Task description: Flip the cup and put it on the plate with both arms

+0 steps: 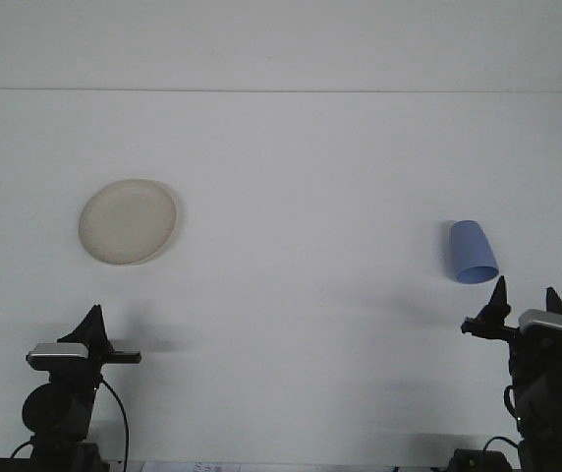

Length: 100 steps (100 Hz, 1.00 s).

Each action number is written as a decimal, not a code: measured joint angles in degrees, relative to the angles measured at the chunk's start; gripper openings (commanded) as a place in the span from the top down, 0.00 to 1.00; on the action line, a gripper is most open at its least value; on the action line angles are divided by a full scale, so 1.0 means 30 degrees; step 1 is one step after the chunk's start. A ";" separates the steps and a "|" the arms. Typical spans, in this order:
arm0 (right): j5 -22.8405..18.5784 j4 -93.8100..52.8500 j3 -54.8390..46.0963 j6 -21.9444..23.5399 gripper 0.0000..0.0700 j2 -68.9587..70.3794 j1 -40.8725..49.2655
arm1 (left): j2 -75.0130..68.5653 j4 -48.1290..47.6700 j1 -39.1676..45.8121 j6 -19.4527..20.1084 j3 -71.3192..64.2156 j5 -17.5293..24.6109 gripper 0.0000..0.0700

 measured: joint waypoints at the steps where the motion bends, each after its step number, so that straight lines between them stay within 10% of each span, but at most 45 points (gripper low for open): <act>1: 0.0029 -0.0029 0.0066 -0.0168 0.27 0.0182 0.0000 | 0.0000 0.0000 0.0000 0.0000 0.0000 0.0000 0.98; 31: 0.0175 -0.0189 0.0168 -0.3315 0.27 0.4779 -0.0896 | 0.0000 0.0000 0.0000 0.0000 0.0000 0.0000 0.98; 100: -0.6105 0.6761 -0.1902 -0.5195 0.28 1.3435 -0.6426 | 0.0000 0.0000 0.0000 0.0000 0.0000 0.0000 0.98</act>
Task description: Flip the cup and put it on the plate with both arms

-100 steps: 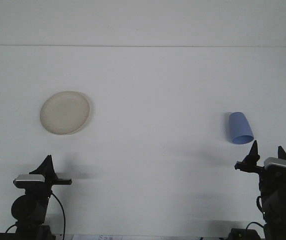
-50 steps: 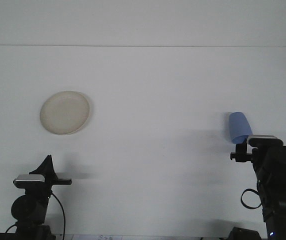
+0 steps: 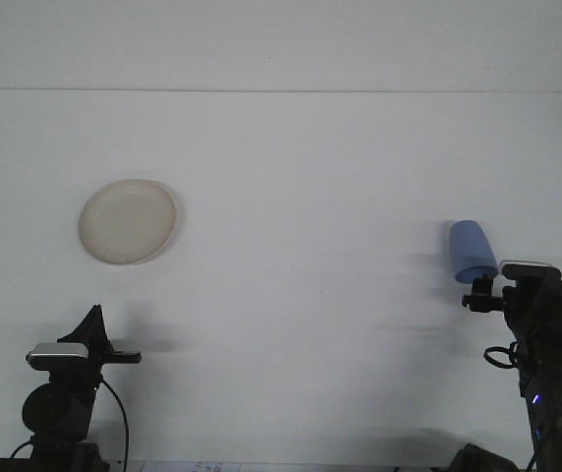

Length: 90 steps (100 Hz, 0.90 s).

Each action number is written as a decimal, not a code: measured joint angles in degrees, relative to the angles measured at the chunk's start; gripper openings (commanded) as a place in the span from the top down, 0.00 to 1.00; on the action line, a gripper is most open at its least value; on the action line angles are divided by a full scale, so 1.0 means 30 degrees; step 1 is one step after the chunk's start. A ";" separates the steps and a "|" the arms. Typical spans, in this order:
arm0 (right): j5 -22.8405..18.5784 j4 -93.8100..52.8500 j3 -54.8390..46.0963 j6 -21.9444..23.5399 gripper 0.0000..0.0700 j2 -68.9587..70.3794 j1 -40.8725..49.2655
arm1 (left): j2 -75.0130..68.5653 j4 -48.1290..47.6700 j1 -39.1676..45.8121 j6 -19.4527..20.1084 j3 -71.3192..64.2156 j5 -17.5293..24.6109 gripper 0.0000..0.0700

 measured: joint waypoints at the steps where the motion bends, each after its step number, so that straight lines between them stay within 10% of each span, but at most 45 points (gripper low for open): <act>1: 0.0000 0.0117 0.0000 0.0000 0.28 0.0124 0.0000 | 0.0000 0.0000 0.0000 0.0000 0.0000 0.0000 0.98; 54: -0.0896 0.7453 0.0000 -0.0051 0.39 0.6084 0.0007 | 0.0000 0.0000 0.0000 0.0000 0.0000 0.0000 0.98; 90: -0.2047 1.0593 0.0000 -0.0051 0.94 0.8007 0.0007 | 0.0000 0.0000 0.0000 0.0000 0.0000 0.0000 0.98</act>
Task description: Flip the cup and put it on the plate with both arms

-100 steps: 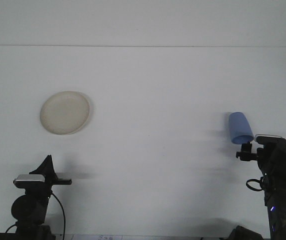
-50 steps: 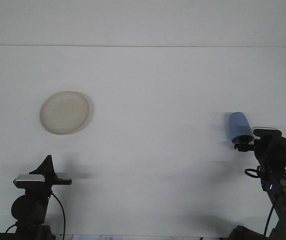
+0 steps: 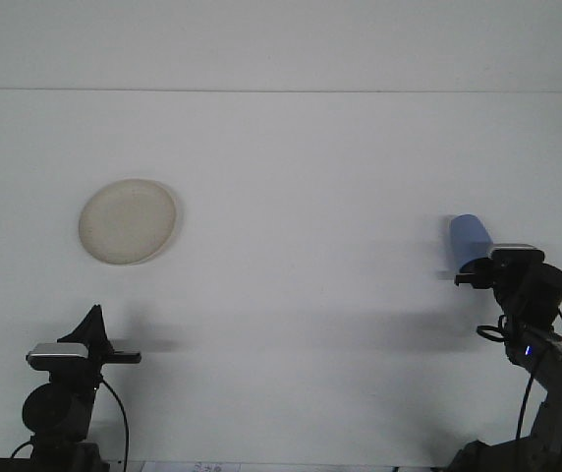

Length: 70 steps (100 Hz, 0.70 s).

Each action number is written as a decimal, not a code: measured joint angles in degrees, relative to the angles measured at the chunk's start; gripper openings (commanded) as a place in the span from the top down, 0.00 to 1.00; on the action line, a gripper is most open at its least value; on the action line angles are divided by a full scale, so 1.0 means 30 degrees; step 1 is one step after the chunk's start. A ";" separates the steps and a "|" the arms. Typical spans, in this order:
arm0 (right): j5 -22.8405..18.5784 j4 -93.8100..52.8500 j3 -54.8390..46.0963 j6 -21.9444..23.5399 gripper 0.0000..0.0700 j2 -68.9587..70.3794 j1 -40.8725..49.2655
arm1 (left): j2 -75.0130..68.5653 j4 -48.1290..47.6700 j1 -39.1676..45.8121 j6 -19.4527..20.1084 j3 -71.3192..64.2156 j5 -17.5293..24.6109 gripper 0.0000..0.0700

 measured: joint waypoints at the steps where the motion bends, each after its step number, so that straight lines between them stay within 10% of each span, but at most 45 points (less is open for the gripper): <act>1: -0.0007 0.0007 0.0000 0.0000 0.96 0.0000 0.0000 | 0.0000 0.0000 0.0000 0.0000 0.0000 0.0000 0.98; 40: -0.0393 -0.0073 0.0000 0.1800 1.00 -0.0670 0.0197 | 0.0000 0.0000 0.0000 0.0000 0.0000 0.0000 0.98; 70: 0.2688 -0.8313 0.1588 0.3723 1.00 -0.7446 0.2841 | 0.0000 0.0000 0.0000 0.0000 0.0000 0.0000 0.98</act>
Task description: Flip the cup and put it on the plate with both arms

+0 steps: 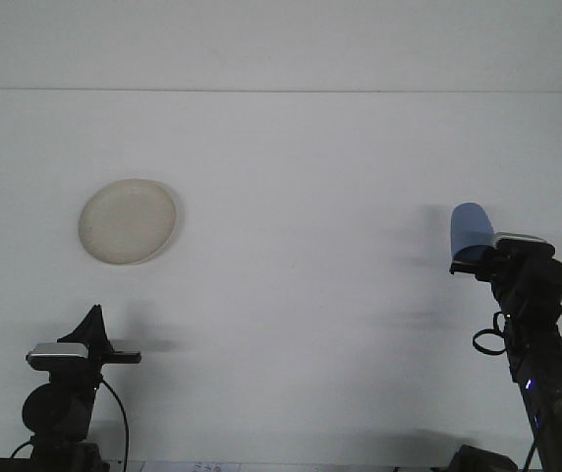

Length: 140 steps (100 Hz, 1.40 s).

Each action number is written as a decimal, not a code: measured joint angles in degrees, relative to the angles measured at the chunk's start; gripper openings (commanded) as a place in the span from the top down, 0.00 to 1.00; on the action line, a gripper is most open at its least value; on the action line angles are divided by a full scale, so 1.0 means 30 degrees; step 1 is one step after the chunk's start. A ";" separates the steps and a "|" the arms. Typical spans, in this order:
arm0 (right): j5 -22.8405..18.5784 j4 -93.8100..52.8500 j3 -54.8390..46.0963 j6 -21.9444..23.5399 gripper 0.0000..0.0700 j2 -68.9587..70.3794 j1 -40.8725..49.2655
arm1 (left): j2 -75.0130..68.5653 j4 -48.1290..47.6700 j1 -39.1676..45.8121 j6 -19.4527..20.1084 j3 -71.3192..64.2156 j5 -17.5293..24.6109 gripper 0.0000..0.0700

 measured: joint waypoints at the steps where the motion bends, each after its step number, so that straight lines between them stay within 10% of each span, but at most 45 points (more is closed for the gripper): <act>1: 0.0036 -0.0452 0.0168 -0.0007 1.00 -0.0226 0.0138 | 0.0000 0.0000 0.0000 0.0000 0.0000 0.0000 0.98; 58: 0.0299 -2.3205 1.2167 0.0138 1.00 -0.0197 0.9406 | 0.0000 0.0000 0.0000 0.0000 0.0000 0.0000 0.98; 140: 0.0590 -2.7161 1.7121 0.0022 1.00 1.0404 2.0108 | 0.0000 0.0000 0.0000 0.0000 0.0000 0.0000 0.98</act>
